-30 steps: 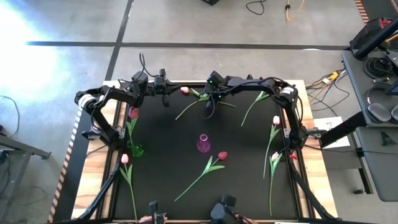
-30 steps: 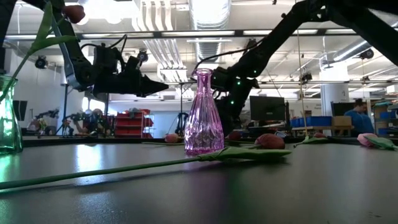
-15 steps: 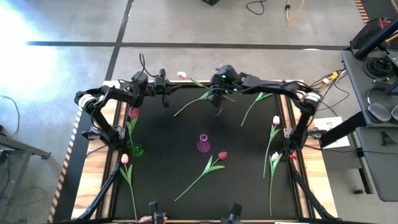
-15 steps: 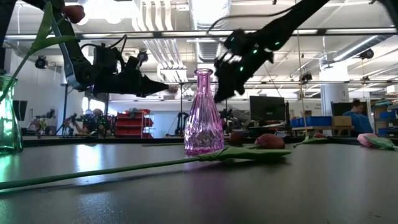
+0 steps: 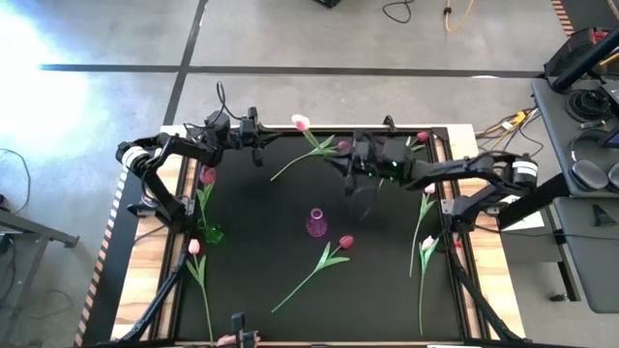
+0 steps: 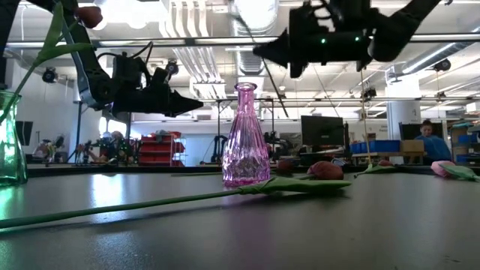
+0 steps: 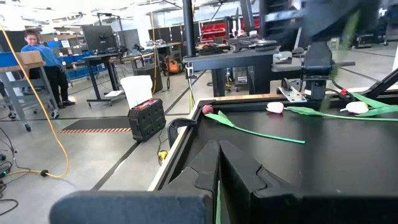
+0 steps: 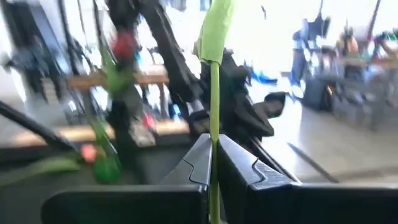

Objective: Sort flowers into vase by color
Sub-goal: Put the pink tulip into the purple vase

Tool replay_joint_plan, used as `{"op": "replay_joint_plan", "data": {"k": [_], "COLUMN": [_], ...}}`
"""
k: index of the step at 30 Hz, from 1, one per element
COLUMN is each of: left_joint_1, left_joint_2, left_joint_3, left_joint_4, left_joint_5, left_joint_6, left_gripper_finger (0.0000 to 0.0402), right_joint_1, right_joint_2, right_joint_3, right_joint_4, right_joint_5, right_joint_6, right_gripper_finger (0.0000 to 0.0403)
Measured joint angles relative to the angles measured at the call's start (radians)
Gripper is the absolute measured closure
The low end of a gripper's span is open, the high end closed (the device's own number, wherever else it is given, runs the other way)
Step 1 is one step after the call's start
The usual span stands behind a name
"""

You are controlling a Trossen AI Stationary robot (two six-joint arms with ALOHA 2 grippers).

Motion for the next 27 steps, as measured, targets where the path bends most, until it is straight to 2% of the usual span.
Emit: {"op": "replay_joint_plan", "data": {"k": [9, 15, 27], "left_joint_1": [0.000, 0.000, 0.000], "left_joint_2": [0.000, 0.000, 0.000], "left_joint_3": [0.000, 0.000, 0.000], "left_joint_4": [0.000, 0.000, 0.000], "left_joint_5": [0.000, -0.001, -0.001], "left_joint_6": [0.001, 0.003, 0.003], "left_gripper_finger": [0.0402, 0.0402, 0.0402], "right_joint_1": [0.196, 0.288, 0.306], "right_joint_2": [0.004, 0.039, 0.218], "right_joint_3": [-0.041, -0.041, 0.048], "right_joint_4": [0.262, 0.384, 0.506], "right_joint_5": [0.134, 0.160, 0.157], "right_joint_6": [0.035, 0.026, 0.040], "right_gripper_finger": [0.0392, 0.0392, 0.0392]}}
